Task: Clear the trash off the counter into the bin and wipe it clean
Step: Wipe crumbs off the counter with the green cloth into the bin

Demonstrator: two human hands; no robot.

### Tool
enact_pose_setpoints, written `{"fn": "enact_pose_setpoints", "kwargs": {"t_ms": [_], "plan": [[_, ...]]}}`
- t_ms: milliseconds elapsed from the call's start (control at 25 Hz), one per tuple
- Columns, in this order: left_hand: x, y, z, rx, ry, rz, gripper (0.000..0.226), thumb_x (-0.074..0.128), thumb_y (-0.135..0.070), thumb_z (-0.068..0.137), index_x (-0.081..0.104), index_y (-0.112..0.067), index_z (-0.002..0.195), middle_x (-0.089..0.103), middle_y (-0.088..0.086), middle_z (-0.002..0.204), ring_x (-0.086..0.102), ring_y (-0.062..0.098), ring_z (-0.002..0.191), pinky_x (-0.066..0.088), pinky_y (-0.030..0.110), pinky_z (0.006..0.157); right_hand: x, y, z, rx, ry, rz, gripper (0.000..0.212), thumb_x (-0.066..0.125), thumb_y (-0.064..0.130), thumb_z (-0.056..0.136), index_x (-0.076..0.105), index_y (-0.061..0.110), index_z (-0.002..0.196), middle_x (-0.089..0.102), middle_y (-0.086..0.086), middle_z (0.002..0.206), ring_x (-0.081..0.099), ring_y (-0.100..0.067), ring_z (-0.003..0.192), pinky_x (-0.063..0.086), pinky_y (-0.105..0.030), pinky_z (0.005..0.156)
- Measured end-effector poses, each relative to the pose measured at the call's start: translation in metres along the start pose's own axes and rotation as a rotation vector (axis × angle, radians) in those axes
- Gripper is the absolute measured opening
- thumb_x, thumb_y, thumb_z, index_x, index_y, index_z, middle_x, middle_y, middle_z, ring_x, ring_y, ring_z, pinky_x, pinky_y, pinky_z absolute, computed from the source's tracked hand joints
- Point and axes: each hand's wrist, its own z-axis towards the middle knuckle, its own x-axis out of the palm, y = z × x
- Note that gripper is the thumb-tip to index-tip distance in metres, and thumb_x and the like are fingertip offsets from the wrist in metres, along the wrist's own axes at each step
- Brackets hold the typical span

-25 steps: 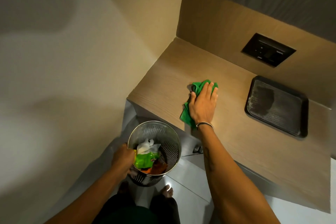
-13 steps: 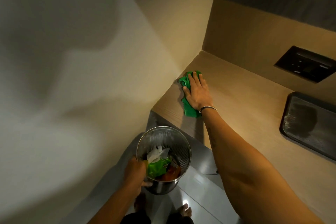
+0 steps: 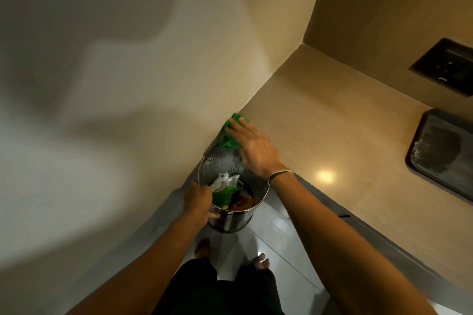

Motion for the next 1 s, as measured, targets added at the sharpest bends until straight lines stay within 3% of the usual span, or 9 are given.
{"fn": "enact_pose_setpoints", "kwargs": {"t_ms": [40,160,240,400,560,720,840,1000], "plan": [[0.000,0.003,0.003,0.007,-0.004,0.005,0.038,0.049,-0.010,0.105,0.060,-0.006,0.141,0.067,0.027,0.133,0.074,0.052,0.094,0.063,0.048,0.042,0.013,0.014,-0.012,-0.086,0.034,0.005,0.064,0.065,0.001,0.089,0.051,0.016,0.150,0.044,-0.007,0.162,0.033,-0.030,0.154,0.031,-0.051,0.126],[0.000,0.014,0.006,0.038,0.005,-0.004,0.037,0.052,-0.016,0.102,0.065,-0.010,0.137,0.069,0.025,0.130,0.074,0.049,0.096,0.066,0.054,0.049,0.047,0.040,-0.047,-0.209,0.140,-0.018,0.060,0.060,0.003,0.088,0.056,0.018,0.146,0.049,-0.007,0.158,0.042,-0.033,0.149,0.039,-0.053,0.121],[-0.002,0.023,0.003,0.062,0.005,0.017,0.038,0.053,-0.019,0.101,0.066,-0.014,0.137,0.068,0.019,0.130,0.072,0.048,0.102,0.067,0.059,0.054,0.057,0.044,-0.062,-0.102,0.038,-0.027,0.061,0.058,0.003,0.088,0.055,0.019,0.147,0.048,-0.006,0.159,0.042,-0.033,0.149,0.035,-0.048,0.123],[-0.004,0.051,0.010,0.053,0.006,-0.030,0.035,0.054,-0.013,0.096,0.068,-0.022,0.128,0.066,0.013,0.125,0.070,0.046,0.108,0.068,0.053,0.056,0.069,0.043,-0.084,-0.019,0.046,-0.006,0.073,0.086,0.010,0.078,0.057,0.018,0.145,0.053,-0.008,0.155,0.050,-0.034,0.143,0.032,-0.045,0.120],[0.001,0.102,0.037,0.045,0.058,0.019,0.024,0.055,-0.023,0.095,0.068,-0.038,0.108,0.075,0.009,0.117,0.076,0.038,0.095,0.068,0.063,0.063,0.105,0.049,-0.122,0.151,-0.053,0.118,0.056,0.062,0.024,0.091,0.057,0.017,0.146,0.052,-0.010,0.156,0.048,-0.034,0.145,0.044,-0.050,0.117],[0.011,0.150,0.075,-0.002,0.112,-0.058,0.031,0.061,-0.028,0.097,0.074,-0.056,0.092,0.079,0.003,0.111,0.078,0.035,0.101,0.068,0.063,0.077,0.166,0.048,-0.162,0.371,0.029,0.204,0.069,0.075,0.022,0.087,0.051,0.019,0.151,0.045,-0.010,0.161,0.041,-0.036,0.149,0.045,-0.054,0.115],[0.028,0.205,0.121,-0.085,0.146,-0.108,0.034,0.063,-0.013,0.091,0.079,-0.041,0.102,0.078,0.011,0.118,0.076,0.039,0.103,0.067,0.067,0.073,0.239,0.031,-0.184,0.375,0.137,0.213,0.062,0.070,0.019,0.089,0.053,0.016,0.149,0.046,-0.015,0.159,0.044,-0.041,0.145,0.048,-0.059,0.111],[0.063,0.251,0.196,-0.162,0.127,-0.148,0.051,0.053,0.003,0.092,0.073,-0.024,0.131,0.074,0.017,0.130,0.072,0.043,0.112,0.069,0.052,0.061,0.334,-0.010,-0.190,0.437,0.215,0.227,0.065,0.076,0.016,0.089,0.052,0.018,0.150,0.046,-0.012,0.159,0.045,-0.041,0.144,0.050,-0.058,0.110]]}}
